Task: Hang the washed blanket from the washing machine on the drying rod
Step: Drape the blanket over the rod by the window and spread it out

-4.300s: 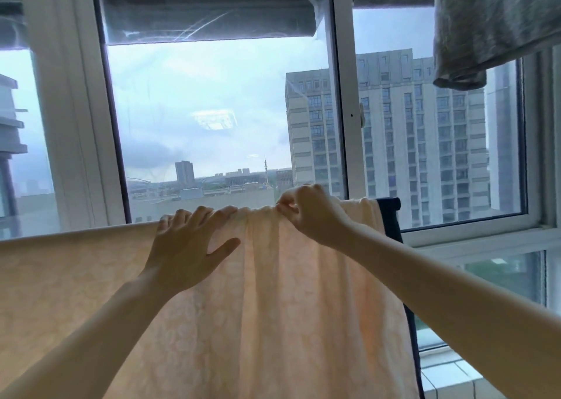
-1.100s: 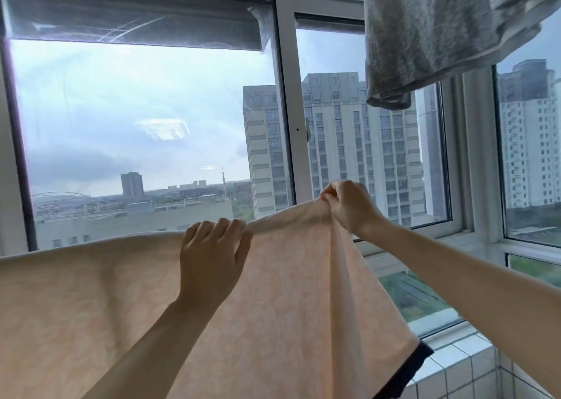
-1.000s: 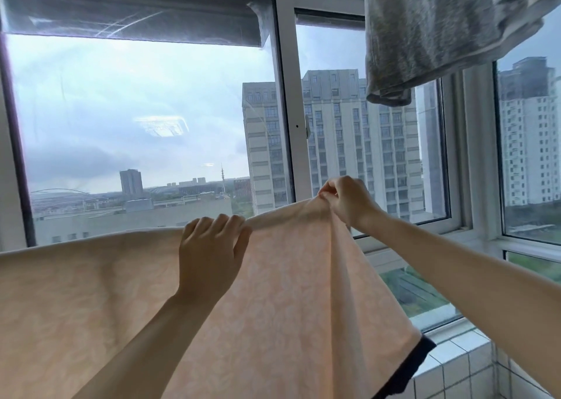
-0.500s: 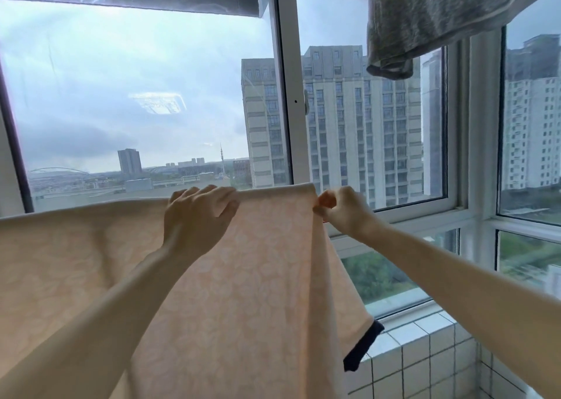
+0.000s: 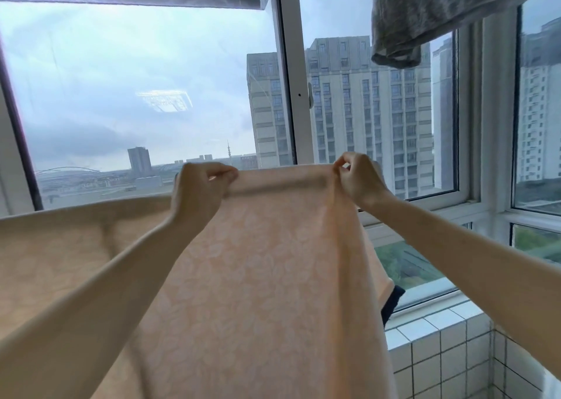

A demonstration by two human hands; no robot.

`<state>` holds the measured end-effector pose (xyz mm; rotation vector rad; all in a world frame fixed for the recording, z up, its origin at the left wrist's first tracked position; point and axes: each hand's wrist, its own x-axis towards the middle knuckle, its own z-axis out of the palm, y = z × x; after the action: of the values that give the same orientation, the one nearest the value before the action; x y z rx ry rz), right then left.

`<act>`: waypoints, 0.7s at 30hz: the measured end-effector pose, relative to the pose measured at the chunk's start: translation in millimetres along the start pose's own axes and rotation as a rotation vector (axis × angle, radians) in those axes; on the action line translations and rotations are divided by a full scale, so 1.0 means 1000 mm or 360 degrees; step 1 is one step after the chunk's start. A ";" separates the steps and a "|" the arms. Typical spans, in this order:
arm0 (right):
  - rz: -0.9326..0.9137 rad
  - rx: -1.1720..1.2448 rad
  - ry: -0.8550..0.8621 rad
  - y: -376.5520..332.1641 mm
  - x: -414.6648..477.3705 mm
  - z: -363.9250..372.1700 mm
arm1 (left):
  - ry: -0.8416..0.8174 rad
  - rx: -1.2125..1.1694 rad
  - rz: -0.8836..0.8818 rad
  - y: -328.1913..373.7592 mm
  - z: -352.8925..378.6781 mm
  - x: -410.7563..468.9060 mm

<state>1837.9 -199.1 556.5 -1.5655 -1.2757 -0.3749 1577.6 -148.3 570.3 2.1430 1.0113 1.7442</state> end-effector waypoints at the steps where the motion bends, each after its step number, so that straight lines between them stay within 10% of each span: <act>1: -0.0020 -0.0001 0.0004 -0.002 0.007 -0.002 | 0.0005 -0.0033 0.0014 0.002 0.000 0.002; 21: -0.0907 -0.0331 -0.0189 -0.070 -0.038 0.050 | -0.0104 0.0188 0.0467 -0.035 -0.012 -0.012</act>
<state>1746.3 -184.1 542.2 -1.3832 -1.8215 -0.8030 1553.0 -132.9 545.3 2.5142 0.8368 1.7590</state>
